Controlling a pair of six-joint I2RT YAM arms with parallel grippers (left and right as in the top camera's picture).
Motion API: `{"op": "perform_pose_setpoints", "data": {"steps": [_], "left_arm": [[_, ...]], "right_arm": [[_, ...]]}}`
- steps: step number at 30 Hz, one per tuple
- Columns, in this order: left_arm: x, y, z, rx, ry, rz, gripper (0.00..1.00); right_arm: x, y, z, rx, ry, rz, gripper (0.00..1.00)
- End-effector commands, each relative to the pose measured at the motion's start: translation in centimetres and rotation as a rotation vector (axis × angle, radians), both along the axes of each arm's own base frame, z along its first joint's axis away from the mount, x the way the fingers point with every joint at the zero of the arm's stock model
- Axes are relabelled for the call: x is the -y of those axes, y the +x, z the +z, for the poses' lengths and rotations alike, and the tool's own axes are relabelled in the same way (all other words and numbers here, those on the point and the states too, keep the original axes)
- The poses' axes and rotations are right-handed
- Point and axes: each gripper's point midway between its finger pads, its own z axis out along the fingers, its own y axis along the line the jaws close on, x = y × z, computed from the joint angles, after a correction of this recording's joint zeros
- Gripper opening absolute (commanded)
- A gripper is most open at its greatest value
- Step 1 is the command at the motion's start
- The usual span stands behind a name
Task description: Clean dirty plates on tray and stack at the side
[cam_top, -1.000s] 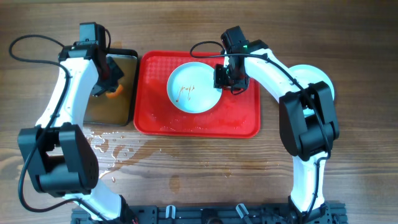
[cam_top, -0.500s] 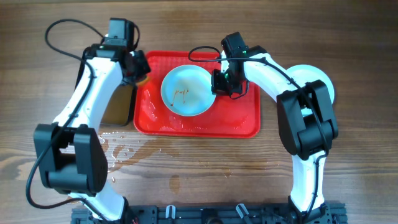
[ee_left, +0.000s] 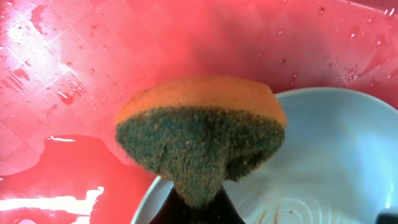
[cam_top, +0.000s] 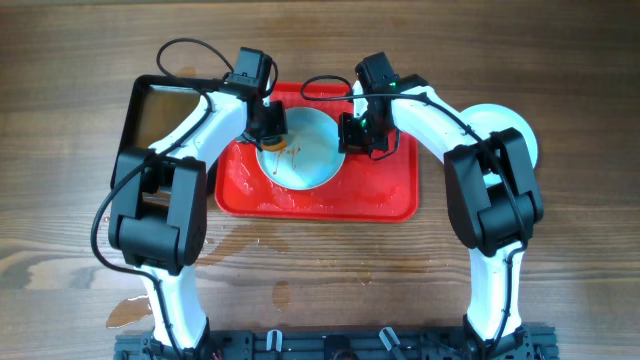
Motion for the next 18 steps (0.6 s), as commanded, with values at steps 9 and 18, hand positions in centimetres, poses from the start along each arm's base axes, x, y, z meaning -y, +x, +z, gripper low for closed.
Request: {"op": "perform_pose_setpoints", "data": {"steps": [9, 18], "left_arm": [[7.3, -10.6, -3.0, -0.360, -0.172, -0.344, 0.04], [3.8, -3.5, -4.1, -0.101, 0.074, -0.123, 0.04]], "right_arm": [[-0.1, -0.7, -1.2, -0.029, 0.009, 0.019, 0.04], [-0.1, -0.7, -1.2, -0.029, 0.010, 0.019, 0.04]]}}
